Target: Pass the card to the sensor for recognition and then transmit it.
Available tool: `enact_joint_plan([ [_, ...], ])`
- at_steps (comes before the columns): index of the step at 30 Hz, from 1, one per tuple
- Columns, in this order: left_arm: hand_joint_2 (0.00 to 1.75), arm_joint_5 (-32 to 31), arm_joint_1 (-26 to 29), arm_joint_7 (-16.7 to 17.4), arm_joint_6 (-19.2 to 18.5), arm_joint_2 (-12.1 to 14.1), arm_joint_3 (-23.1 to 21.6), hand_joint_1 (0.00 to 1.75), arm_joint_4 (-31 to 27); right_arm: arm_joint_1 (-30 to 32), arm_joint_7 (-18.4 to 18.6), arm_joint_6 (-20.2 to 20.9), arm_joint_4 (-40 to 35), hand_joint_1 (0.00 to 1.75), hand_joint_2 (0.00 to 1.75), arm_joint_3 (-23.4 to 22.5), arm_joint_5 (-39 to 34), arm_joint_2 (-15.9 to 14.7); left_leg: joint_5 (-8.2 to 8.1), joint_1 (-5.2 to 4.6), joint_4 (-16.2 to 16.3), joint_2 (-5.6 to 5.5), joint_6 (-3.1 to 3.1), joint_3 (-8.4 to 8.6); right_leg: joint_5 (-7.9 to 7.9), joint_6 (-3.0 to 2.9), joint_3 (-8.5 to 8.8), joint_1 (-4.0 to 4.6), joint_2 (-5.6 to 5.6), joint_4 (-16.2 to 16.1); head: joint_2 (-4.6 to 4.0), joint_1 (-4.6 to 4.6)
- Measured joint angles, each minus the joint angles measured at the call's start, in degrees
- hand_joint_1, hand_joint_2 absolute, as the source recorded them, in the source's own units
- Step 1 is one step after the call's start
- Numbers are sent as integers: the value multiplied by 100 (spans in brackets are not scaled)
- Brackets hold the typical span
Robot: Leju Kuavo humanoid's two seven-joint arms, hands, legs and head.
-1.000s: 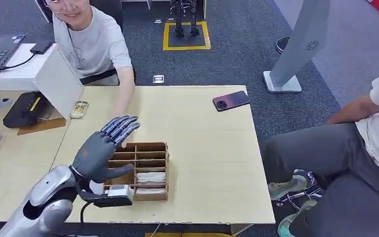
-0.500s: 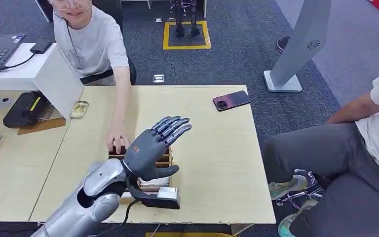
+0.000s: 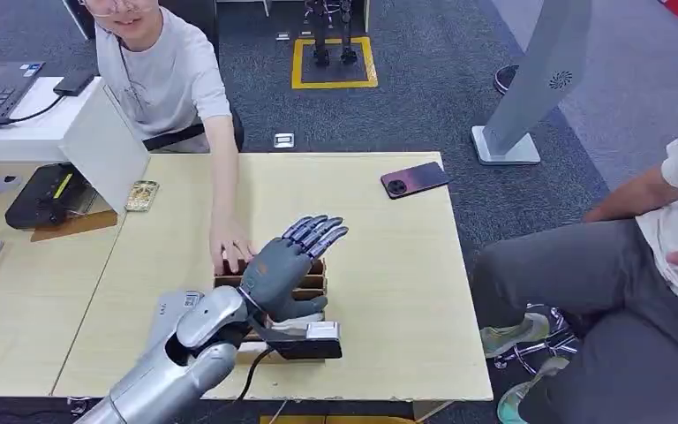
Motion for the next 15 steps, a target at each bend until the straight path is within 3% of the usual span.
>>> enact_joint_plan([
  [4, 175, -128, -26, 85, 24, 37, 0, 0, 194, -4, 7, -24, 0, 0, 175, -41, -161, 0, 0, 0, 0, -1, 0, -1, 0, 0, 0, 0, -1, 0, 0, 0],
  [9, 175, -715, -33, 586, 322, 122, 11, 0, 404, 39, 0, -122, 0, 0, 175, -278, -424, -2, 0, 0, 0, 0, 0, -1, 0, 0, -1, 0, -1, 0, 0, 0],
  [15, 175, -935, -94, 673, 431, 149, 140, 0, 632, 23, 22, -42, 0, 0, 175, -326, -395, -2, 1, 0, 0, -1, 0, -2, 0, 0, 0, 0, -2, 0, 0, 0],
])
